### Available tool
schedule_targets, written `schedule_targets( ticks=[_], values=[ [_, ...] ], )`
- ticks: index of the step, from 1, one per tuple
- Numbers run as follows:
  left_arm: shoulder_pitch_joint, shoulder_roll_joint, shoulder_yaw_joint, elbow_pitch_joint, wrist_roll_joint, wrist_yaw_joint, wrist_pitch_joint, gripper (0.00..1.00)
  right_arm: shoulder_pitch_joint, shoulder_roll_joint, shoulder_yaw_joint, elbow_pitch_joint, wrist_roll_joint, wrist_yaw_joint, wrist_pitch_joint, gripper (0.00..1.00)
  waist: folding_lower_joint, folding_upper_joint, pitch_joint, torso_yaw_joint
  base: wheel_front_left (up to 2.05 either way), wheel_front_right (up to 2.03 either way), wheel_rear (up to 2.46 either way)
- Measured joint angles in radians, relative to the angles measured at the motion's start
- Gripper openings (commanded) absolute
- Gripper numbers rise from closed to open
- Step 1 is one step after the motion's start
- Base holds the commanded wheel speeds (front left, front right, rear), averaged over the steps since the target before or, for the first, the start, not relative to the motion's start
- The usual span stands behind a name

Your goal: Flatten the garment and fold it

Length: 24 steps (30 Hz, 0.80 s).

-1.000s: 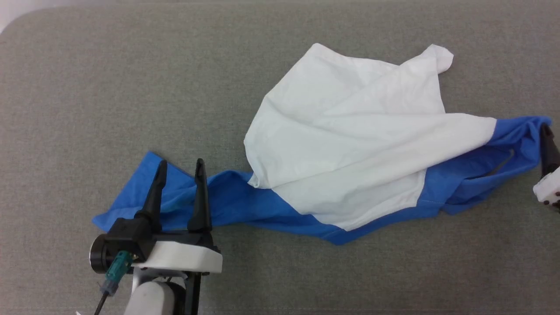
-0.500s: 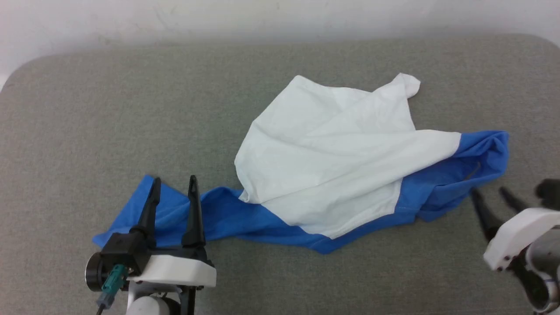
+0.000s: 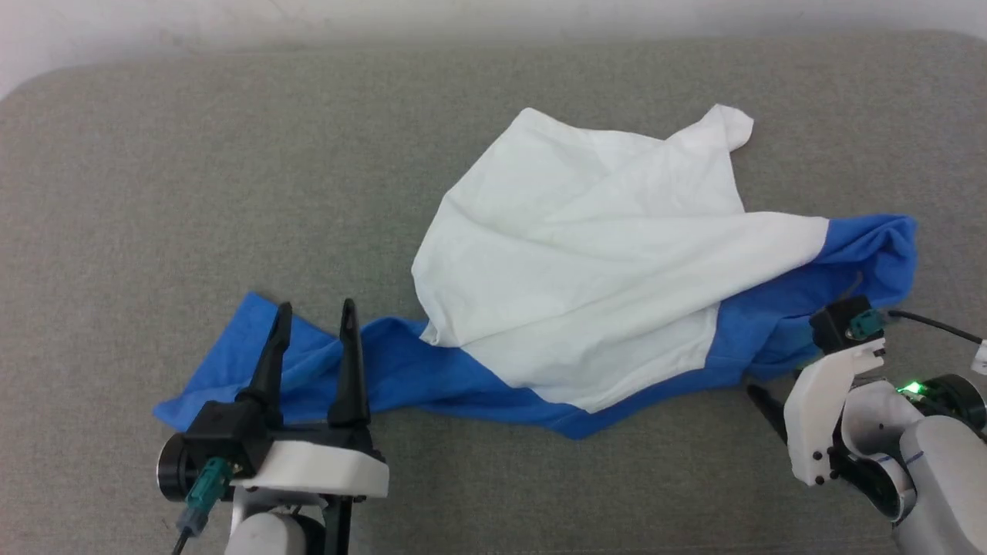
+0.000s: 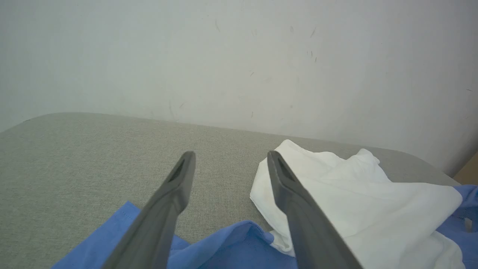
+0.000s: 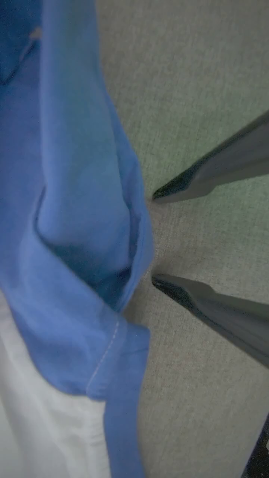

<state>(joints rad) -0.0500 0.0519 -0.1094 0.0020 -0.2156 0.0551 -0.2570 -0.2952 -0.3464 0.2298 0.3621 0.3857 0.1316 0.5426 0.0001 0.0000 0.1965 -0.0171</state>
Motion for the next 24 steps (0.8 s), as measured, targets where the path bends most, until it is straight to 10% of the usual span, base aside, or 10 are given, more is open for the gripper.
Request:
schedule_targets(
  ticks=[3, 5, 7, 24],
  values=[
    [-0.010, 0.000, -0.009, 0.001, -0.002, 0.003, 0.000, 1.00, -0.033, -0.007, 0.023, 0.056, 0.013, 0.001, 0.050, 1.00, -0.0002, 0.0000, 0.018, 0.010, 0.00, 0.00, 0.00],
    [-0.013, 0.000, -0.009, 0.001, -0.003, 0.007, 0.000, 1.00, -0.055, -0.016, 0.034, 0.075, 0.028, 0.002, 0.090, 0.35, -0.0002, 0.0000, 0.025, 0.016, 0.00, 0.00, 0.00],
    [-0.013, 0.000, -0.008, 0.002, -0.003, 0.007, 0.000, 1.00, -0.065, -0.023, 0.032, 0.080, 0.060, 0.001, 0.100, 0.00, -0.0001, 0.0000, 0.029, 0.018, 0.00, 0.00, 0.00],
    [0.008, 0.000, -0.001, 0.011, -0.004, 0.009, 0.000, 1.00, 0.041, -0.056, -0.297, -0.168, 0.019, 0.001, -0.108, 0.00, -0.0001, 0.0000, -0.043, -0.029, 0.00, 0.00, 0.00]
  ],
)
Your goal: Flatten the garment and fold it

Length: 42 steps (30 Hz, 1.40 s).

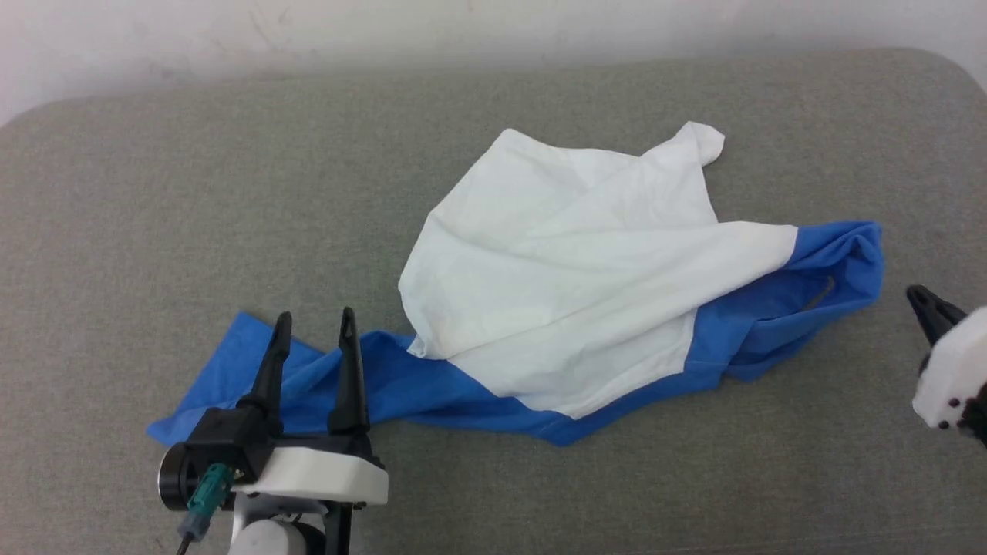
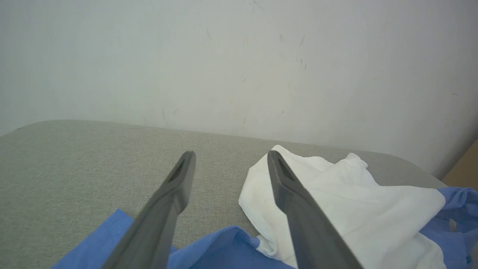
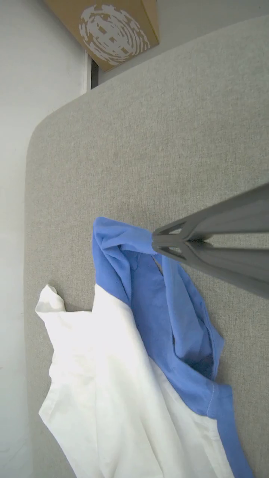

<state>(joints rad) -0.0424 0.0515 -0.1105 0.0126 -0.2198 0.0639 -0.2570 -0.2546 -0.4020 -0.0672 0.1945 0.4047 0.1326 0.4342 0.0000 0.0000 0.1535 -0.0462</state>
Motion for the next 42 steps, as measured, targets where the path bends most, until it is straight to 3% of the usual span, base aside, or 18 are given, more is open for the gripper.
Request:
schedule_targets(
  ticks=[7, 10, 11, 12, 13, 19, 30, 38, 39, 40, 41, 42],
  values=[
    [0.005, 0.000, 0.006, -0.001, 0.000, 0.000, 0.000, 1.00, 0.143, 0.091, -0.150, -0.086, -0.041, 0.000, -0.009, 0.00, 0.0000, 0.0000, -0.021, -0.007, 0.00, 0.00, 0.00],
    [0.012, 0.000, 0.010, -0.002, 0.000, 0.000, 0.000, 1.00, 0.183, 0.123, -0.163, -0.120, -0.054, -0.001, -0.025, 0.00, 0.0000, 0.0000, -0.022, -0.010, 0.00, 0.00, 0.00],
    [0.016, 0.000, 0.011, -0.002, 0.000, 0.000, 0.000, 1.00, 0.189, 0.130, -0.158, -0.125, -0.057, -0.001, -0.024, 0.29, 0.0000, 0.0000, -0.021, -0.011, 0.00, 0.00, 0.00],
    [0.018, 0.000, 0.012, -0.002, 0.000, 0.000, 0.000, 1.00, 0.194, 0.135, -0.150, -0.126, -0.067, -0.001, -0.024, 0.70, 0.0000, 0.0000, -0.020, -0.013, 0.00, 0.00, 0.00],
    [0.018, 0.000, 0.013, -0.002, 0.000, 0.000, 0.000, 1.00, 0.199, 0.138, -0.138, -0.126, -0.074, -0.001, -0.024, 1.00, 0.0000, 0.0000, -0.020, -0.014, 0.00, 0.00, 0.00],
    [0.017, 0.000, 0.008, -0.002, 0.000, 0.000, 0.000, 1.00, 0.189, 0.127, -0.029, -0.116, -0.079, -0.001, -0.004, 1.00, 0.0000, 0.0000, -0.012, -0.009, 0.00, 0.00, 0.00],
    [-0.004, 0.000, -0.009, -0.005, -0.003, 0.005, 0.000, 1.00, 0.012, -0.005, 0.280, -0.024, -0.019, -0.001, 0.132, 1.00, 0.0000, 0.0000, 0.043, 0.026, 0.00, 0.00, 0.00],
    [-0.025, 0.000, -0.022, -0.003, -0.010, 0.009, 0.000, 1.00, -0.101, -0.062, 0.436, 0.100, 0.064, -0.001, 0.215, 1.00, 0.0001, 0.0000, 0.100, 0.057, 0.00, 0.00, 0.00],
    [-0.026, 0.000, -0.022, -0.003, -0.010, 0.010, 0.000, 1.00, -0.112, -0.069, 0.445, 0.111, 0.081, -0.001, 0.231, 0.95, 0.0000, 0.0000, 0.105, 0.060, 0.00, 0.00, 0.00],
    [-0.026, 0.000, -0.022, -0.003, -0.010, 0.012, 0.000, 1.00, -0.123, -0.075, 0.453, 0.120, 0.097, -0.001, 0.248, 0.35, 0.0000, 0.0000, 0.109, 0.063, 0.00, 0.00, 0.00],
    [-0.026, 0.000, -0.021, -0.002, -0.010, 0.015, 0.000, 1.00, -0.132, -0.078, 0.455, 0.128, 0.109, -0.001, 0.260, 0.00, 0.0000, 0.0000, 0.112, 0.065, 0.00, 0.00, 0.00],
    [-0.027, 0.000, -0.021, -0.002, -0.010, 0.016, 0.000, 1.00, -0.138, -0.080, 0.455, 0.135, 0.121, -0.001, 0.271, 0.00, 0.0000, 0.0000, 0.114, 0.066, 0.00, 0.00, 0.00]
  ],
)
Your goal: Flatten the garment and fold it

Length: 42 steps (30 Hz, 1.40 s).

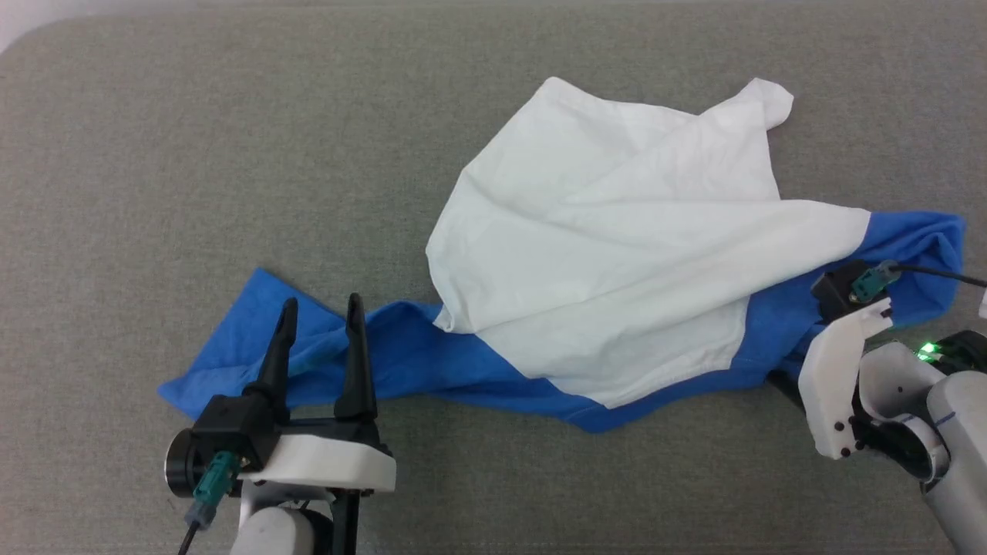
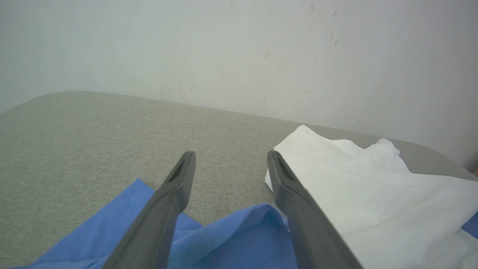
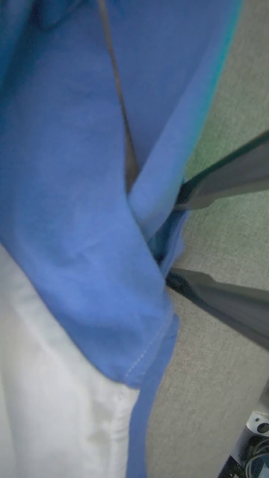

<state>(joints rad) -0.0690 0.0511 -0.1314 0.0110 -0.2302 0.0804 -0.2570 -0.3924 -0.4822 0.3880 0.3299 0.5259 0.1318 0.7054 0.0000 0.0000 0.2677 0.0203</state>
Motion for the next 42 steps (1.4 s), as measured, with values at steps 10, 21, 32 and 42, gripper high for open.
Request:
schedule_targets(
  ticks=[10, 21, 32, 42],
  values=[
    [0.000, 0.000, 0.010, 0.009, 0.002, 0.001, 0.000, 1.00, -0.005, -0.021, -0.146, -0.007, -0.009, 0.001, -0.163, 0.00, 0.0001, 0.0000, -0.035, -0.033, 0.00, 0.00, 0.00],
    [0.002, 0.000, 0.009, 0.005, 0.005, -0.002, 0.000, 1.00, 0.044, -0.072, -0.677, 0.019, -0.127, 0.001, -0.254, 0.00, 0.0000, 0.0000, -0.044, -0.068, 0.00, 0.00, 0.00],
    [-0.037, 0.000, 0.003, 0.001, 0.039, -0.027, 0.000, 1.00, 0.042, 0.076, -0.855, 0.265, -0.260, 0.001, -0.530, 1.00, 0.0003, 0.0000, 0.047, -0.046, 0.00, 0.00, 0.00],
    [-0.011, 0.000, 0.013, 0.033, 0.039, -0.035, 0.000, 1.00, 0.068, 0.136, -0.867, 0.361, -0.299, 0.001, -0.894, 1.00, 0.0000, 0.0000, -0.011, -0.030, 0.00, 0.00, 0.00]
  ],
)
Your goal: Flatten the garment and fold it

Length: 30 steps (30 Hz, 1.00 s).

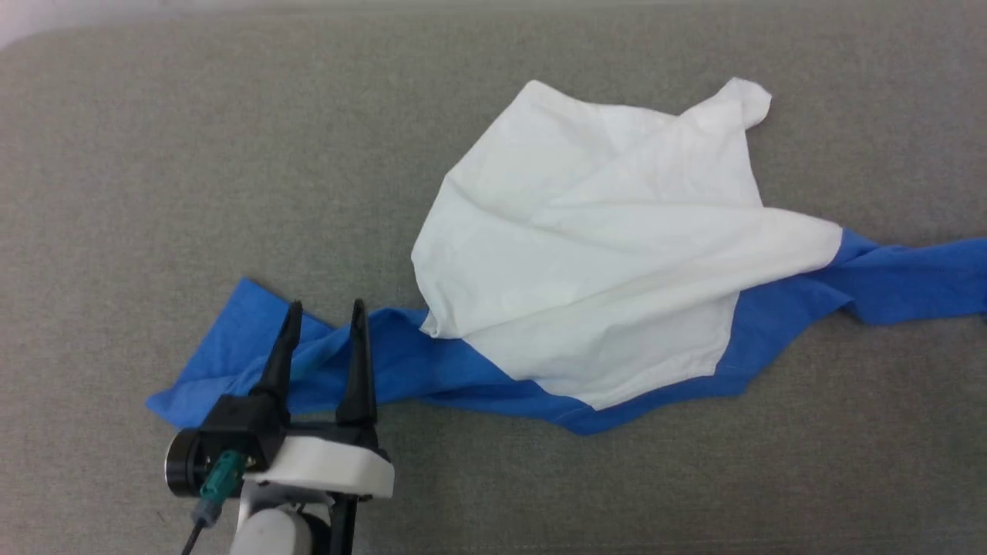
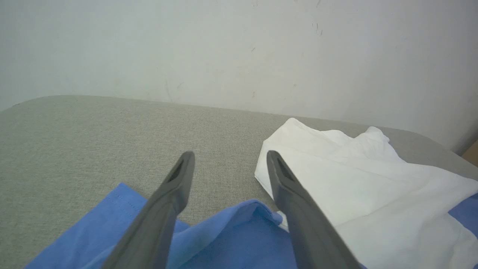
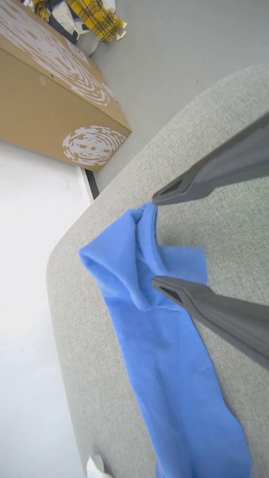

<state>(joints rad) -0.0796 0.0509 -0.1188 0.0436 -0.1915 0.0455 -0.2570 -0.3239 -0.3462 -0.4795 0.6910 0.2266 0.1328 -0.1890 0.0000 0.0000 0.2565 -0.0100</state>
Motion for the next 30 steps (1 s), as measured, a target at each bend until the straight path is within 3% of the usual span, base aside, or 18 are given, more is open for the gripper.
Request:
schedule_targets(
  ticks=[7, 14, 20, 26, 29, 30],
  values=[
    [0.073, 0.000, 0.011, 0.025, 0.000, -0.009, 0.000, 1.00, 0.117, 0.064, 0.002, -0.185, -0.047, 0.000, -0.063, 1.00, -0.0002, 0.0000, -0.101, -0.013, 0.00, 0.00, 0.00],
    [0.122, 0.000, 0.033, 0.054, 0.006, -0.010, 0.000, 1.00, 0.275, 0.205, 0.180, -0.427, -0.091, 0.000, -0.059, 1.00, -0.0003, 0.0000, -0.188, -0.032, 0.00, 0.00, 0.00],
    [0.136, 0.000, 0.024, 0.114, 0.003, -0.020, 0.004, 1.00, 0.370, 0.238, 0.334, -0.585, -0.095, 0.000, -0.013, 1.00, -0.0003, 0.0000, -0.238, -0.051, 0.00, 0.00, 0.00],
    [0.097, 0.010, -0.019, 0.166, 0.004, -0.058, 0.095, 1.00, 0.429, 0.256, 0.411, -0.699, -0.082, 0.000, 0.022, 1.00, -0.0001, 0.0000, -0.244, -0.064, 0.00, 0.00, 0.00],
    [0.016, 0.026, -0.078, 0.209, 0.008, -0.108, 0.233, 1.00, 0.452, 0.264, 0.454, -0.750, -0.086, 0.000, 0.045, 1.00, 0.0000, 0.0000, -0.241, -0.080, 0.00, 0.00, 0.00],
    [0.016, 0.026, -0.078, 0.209, 0.008, -0.108, 0.233, 1.00, 0.452, 0.264, 0.454, -0.750, -0.086, 0.000, 0.045, 1.00, 0.0000, 0.0000, -0.241, -0.080, 0.00, 0.00, 0.00]
  ],
)
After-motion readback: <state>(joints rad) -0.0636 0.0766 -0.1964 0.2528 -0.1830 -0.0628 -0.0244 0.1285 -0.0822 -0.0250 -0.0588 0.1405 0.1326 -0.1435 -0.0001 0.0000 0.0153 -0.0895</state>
